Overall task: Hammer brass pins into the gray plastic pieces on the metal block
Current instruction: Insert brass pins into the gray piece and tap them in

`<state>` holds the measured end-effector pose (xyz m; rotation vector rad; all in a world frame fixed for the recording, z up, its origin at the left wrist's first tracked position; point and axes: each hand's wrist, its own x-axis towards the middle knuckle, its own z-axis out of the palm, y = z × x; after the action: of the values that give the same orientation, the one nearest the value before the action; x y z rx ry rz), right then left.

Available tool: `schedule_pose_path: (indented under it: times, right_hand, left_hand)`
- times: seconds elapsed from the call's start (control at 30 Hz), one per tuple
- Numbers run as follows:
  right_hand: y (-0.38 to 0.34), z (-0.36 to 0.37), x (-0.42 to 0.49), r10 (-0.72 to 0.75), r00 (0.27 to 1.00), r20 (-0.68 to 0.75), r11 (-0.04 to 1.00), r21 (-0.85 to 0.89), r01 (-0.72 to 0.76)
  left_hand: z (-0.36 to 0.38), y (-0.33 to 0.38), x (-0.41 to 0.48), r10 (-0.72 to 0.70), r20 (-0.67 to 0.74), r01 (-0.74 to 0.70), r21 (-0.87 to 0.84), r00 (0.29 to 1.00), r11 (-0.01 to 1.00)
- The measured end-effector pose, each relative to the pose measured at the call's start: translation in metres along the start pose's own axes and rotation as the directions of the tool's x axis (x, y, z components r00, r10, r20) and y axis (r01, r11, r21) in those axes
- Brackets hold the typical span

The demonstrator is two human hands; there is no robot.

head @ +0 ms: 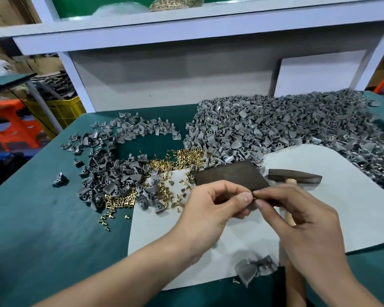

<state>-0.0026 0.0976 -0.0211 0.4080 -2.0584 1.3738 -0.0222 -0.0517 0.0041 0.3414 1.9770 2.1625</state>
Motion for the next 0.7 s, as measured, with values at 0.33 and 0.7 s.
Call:
schedule_pose_path:
  times: [0.33,0.7]
  right_hand:
    - [-0.001,-0.003,-0.001,0.077,0.997,0.004,0.996,0.035,-0.077]
    - [0.001,-0.001,-0.003,0.119,0.992,0.044,0.993,0.016,-0.12]
  left_hand:
    - [-0.007,-0.012,-0.006,0.288,-0.049,-0.254,0.349,0.956,0.902]
    - [-0.03,-0.041,-0.001,0.291,-0.164,-0.11,0.671,0.943,0.733]
